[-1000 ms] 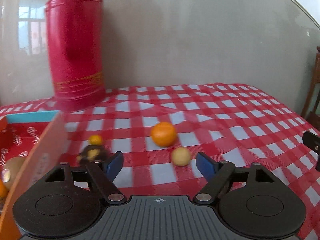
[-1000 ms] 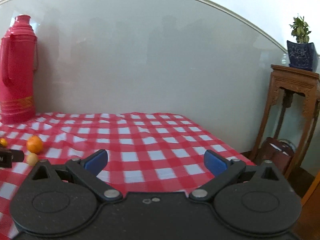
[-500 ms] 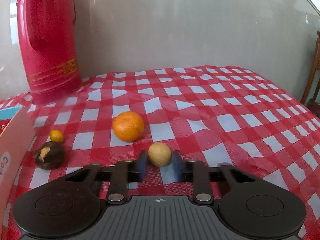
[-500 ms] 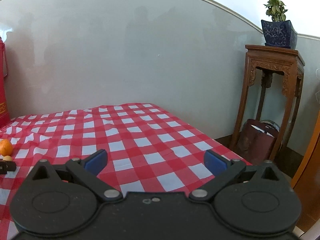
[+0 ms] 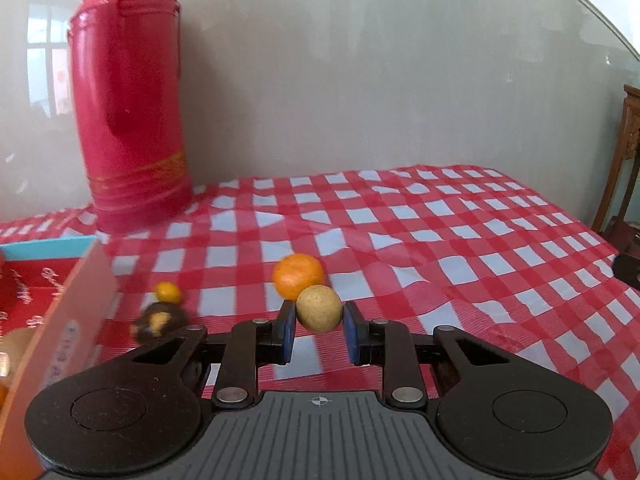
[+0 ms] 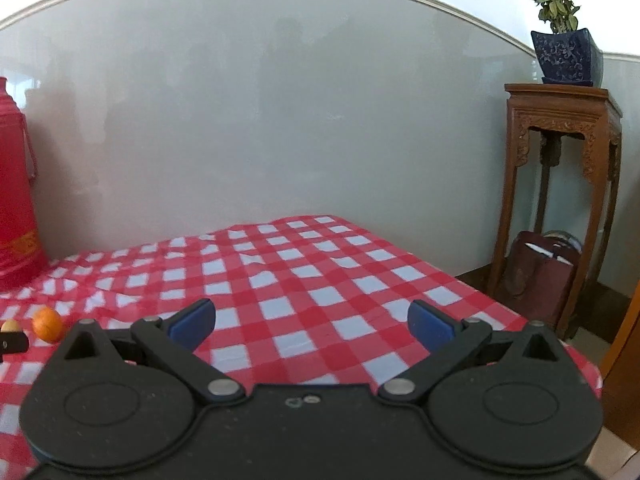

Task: Organize fruits
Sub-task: 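Carry the beige fruit into the box and open the left gripper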

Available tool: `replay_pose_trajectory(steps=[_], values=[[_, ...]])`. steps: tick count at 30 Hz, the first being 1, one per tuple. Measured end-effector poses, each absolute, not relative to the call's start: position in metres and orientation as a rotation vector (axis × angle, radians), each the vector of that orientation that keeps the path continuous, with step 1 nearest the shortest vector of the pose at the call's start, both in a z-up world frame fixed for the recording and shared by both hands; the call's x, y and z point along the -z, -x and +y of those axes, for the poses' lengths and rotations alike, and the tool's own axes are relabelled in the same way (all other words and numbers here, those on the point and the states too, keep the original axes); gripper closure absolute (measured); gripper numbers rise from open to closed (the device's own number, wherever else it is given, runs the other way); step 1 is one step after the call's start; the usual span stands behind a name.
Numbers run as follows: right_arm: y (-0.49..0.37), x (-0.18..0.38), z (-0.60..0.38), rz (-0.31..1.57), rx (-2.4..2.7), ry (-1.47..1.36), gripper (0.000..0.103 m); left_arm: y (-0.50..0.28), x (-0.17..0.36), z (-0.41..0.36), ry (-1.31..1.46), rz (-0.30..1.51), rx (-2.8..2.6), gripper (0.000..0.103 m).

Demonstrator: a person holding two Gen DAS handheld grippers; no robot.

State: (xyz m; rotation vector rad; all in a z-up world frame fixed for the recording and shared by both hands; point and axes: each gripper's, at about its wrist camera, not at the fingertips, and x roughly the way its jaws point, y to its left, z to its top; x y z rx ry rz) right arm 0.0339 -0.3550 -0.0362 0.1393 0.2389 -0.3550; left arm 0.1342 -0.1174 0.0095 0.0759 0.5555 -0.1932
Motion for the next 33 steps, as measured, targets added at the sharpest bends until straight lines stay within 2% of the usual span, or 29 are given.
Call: replay_pose_trajectory(steps=[14, 33], values=[[-0.041, 0.023, -0.290, 0.225, 0.248, -0.102, 0.006, -0.108, -0.032, -0.029, -0.032, 0.504, 0.075, 0.078], [-0.055, 0.020, -0.214, 0.232, 0.116, -0.050, 0.006, -0.090, -0.023, 0.074, 0.024, 0.525, -0.109, 0.078]])
